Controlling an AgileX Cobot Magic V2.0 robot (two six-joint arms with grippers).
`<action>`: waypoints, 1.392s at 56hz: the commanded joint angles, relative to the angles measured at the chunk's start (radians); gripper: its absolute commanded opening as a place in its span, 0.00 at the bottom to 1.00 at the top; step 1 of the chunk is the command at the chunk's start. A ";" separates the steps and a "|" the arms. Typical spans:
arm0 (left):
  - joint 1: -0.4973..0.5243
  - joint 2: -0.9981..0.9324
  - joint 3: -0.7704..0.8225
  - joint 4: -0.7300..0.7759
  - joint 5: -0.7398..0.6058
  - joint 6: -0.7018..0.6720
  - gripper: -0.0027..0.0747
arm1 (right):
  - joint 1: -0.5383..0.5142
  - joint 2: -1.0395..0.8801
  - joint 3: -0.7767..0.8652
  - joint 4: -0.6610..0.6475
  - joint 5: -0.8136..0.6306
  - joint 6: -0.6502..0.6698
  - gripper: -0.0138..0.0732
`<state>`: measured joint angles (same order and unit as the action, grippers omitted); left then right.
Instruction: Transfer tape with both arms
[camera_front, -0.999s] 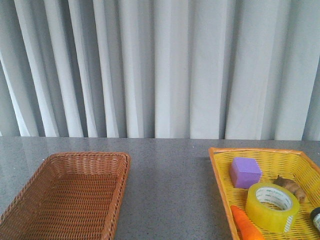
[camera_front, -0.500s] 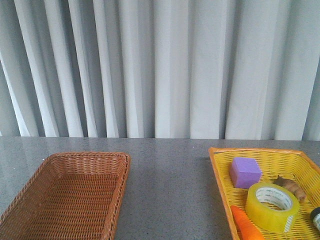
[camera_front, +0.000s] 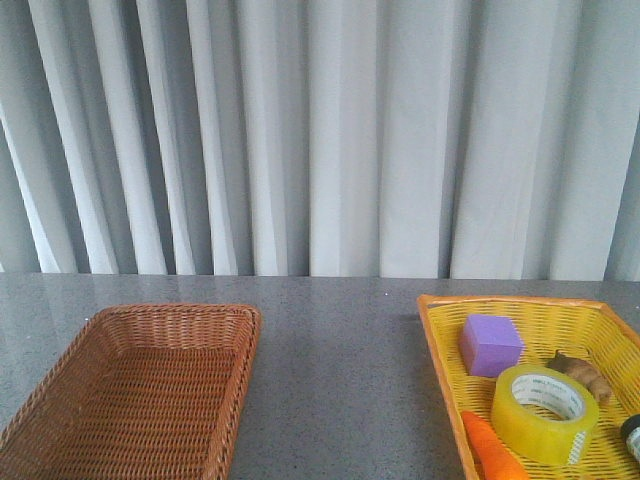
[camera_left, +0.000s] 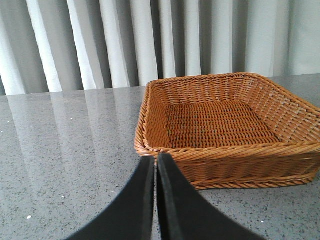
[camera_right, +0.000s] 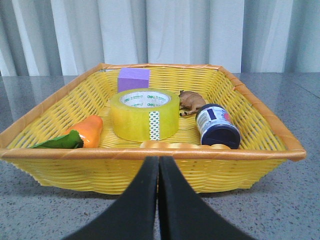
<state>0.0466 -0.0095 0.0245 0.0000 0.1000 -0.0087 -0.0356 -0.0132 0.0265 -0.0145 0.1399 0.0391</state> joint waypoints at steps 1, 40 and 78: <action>0.000 -0.017 -0.008 -0.006 -0.077 -0.004 0.03 | -0.006 -0.009 0.004 -0.003 -0.071 -0.004 0.15; 0.000 0.000 -0.147 0.021 -0.502 -0.104 0.03 | -0.006 0.039 -0.180 -0.264 -0.669 0.213 0.15; -0.128 0.845 -0.981 0.141 0.196 -0.061 0.03 | -0.006 0.793 -0.832 -1.622 -0.396 1.601 0.15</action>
<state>-0.0741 0.7414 -0.9012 0.1578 0.3212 -0.0666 -0.0356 0.7198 -0.7720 -1.4058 -0.1853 1.4658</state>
